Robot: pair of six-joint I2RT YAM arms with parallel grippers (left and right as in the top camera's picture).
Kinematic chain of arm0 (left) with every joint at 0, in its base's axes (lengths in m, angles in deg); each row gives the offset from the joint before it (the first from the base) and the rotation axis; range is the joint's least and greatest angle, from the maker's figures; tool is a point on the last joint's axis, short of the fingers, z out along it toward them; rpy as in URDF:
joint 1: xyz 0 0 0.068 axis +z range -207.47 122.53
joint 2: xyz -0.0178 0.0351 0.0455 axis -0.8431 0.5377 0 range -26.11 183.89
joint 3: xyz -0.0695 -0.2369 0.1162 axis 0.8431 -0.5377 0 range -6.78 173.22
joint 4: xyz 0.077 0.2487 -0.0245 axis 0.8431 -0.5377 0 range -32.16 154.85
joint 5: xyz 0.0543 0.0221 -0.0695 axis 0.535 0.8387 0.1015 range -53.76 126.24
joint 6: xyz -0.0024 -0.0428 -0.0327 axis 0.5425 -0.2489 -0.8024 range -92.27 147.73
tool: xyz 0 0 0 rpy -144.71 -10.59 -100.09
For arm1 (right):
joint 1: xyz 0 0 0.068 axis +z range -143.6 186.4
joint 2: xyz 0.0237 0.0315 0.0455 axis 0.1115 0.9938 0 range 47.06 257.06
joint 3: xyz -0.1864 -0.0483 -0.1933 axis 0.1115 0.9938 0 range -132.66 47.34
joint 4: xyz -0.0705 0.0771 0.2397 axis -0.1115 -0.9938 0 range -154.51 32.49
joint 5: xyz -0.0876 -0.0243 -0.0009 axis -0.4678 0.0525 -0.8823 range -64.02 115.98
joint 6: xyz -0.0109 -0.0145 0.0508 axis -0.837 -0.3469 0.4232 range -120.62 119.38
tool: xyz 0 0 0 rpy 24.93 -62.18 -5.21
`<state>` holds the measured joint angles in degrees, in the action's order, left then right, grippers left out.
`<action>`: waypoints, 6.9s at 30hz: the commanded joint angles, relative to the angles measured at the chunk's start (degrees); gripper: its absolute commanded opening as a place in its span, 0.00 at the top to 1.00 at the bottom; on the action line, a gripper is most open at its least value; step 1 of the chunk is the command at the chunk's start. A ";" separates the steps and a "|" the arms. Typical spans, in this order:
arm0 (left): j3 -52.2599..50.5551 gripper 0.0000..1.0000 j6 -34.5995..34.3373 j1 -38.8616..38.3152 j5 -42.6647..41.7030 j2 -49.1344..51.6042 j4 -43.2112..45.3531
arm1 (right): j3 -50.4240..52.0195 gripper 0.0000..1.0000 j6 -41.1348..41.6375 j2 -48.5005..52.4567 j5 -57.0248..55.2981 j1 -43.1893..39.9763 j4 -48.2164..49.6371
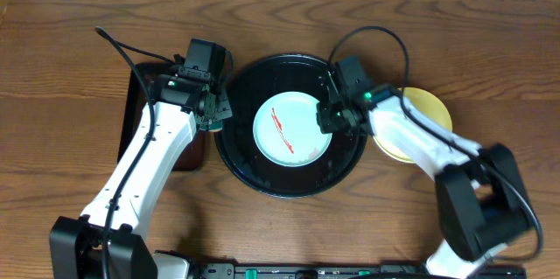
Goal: Clean dirty plates on tray and stack at the side
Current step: 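Grasp the green plate rim with the right gripper at tray center, then scrub the green plate with the sponge in the left gripper, then raise the sponge and lift the green plate right with the right gripper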
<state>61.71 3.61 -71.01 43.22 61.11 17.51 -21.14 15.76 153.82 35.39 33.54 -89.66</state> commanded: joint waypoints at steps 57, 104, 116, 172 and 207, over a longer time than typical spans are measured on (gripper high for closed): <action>0.00 0.92 -12.66 -16.35 -30.86 24.63 14.27 | -6.27 0.99 13.31 14.56 4.57 -0.57 -5.35; 0.07 0.93 -9.35 -9.70 -16.39 24.59 20.87 | -6.27 0.99 12.90 14.56 4.57 -0.57 -5.86; 0.07 0.92 -6.51 -6.16 -20.87 24.52 10.10 | -6.27 0.99 12.87 14.56 4.55 -0.59 -5.79; 2.49 0.93 -1.86 -10.29 -20.24 20.79 7.08 | -6.27 0.99 12.72 14.56 4.57 -0.81 -5.92; 14.08 0.93 2.25 -2.16 -8.04 18.78 -7.89 | -6.51 0.99 3.45 -1.90 -13.35 2.01 -12.61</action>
<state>74.99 5.25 -73.17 35.27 81.06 9.75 -27.85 22.27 159.54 35.33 33.80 -100.76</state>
